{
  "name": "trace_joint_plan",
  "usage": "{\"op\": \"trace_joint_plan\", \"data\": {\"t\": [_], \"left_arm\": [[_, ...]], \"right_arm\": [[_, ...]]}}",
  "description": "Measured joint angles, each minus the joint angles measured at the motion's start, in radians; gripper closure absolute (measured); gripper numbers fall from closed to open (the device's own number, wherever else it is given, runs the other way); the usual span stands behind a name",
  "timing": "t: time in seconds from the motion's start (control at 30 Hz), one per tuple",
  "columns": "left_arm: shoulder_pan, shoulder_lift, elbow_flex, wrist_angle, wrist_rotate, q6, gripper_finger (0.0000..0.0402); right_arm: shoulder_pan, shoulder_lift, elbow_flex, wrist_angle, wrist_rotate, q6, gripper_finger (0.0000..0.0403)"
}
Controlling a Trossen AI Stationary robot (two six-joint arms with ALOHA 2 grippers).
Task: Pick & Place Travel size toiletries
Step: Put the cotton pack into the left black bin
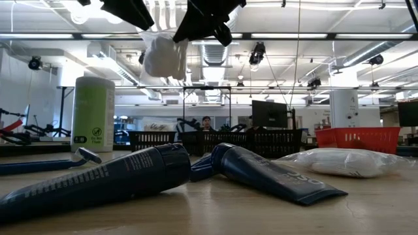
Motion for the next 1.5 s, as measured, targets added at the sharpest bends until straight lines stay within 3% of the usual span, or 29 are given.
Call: {"op": "trace_joint_plan", "data": {"t": [0.2, 0.5, 1.03, 1.17, 1.4, 1.5], "left_arm": [[0.116, -0.094, -0.005, 0.0, 0.349, -0.156, 0.0226], [0.253, -0.07, -0.017, 0.029, 0.582, -0.123, 0.0225], [0.282, 0.051, -0.001, 0.075, 0.609, -0.087, 0.0236], [0.292, 0.047, 0.0, 0.074, 0.608, -0.087, 0.0276], [0.297, 0.047, -0.001, 0.067, 0.606, -0.056, 0.0386], [0.297, 0.047, -0.001, 0.066, 0.606, -0.053, 0.0392]], "right_arm": [[0.01, 0.0, 0.0, -0.006, 0.0, -0.071, 0.0381], [0.021, 0.0, 0.0, -0.005, -0.004, -0.102, 0.0381], [0.021, 0.0, 0.002, -0.012, -0.005, -0.103, 0.0381], [0.021, 0.0, 0.002, -0.044, -0.004, -0.101, 0.0381], [0.02, 0.0, 0.002, -0.038, -0.003, -0.099, 0.0381], [0.021, 0.0, 0.002, -0.028, -0.002, -0.099, 0.0381]]}}
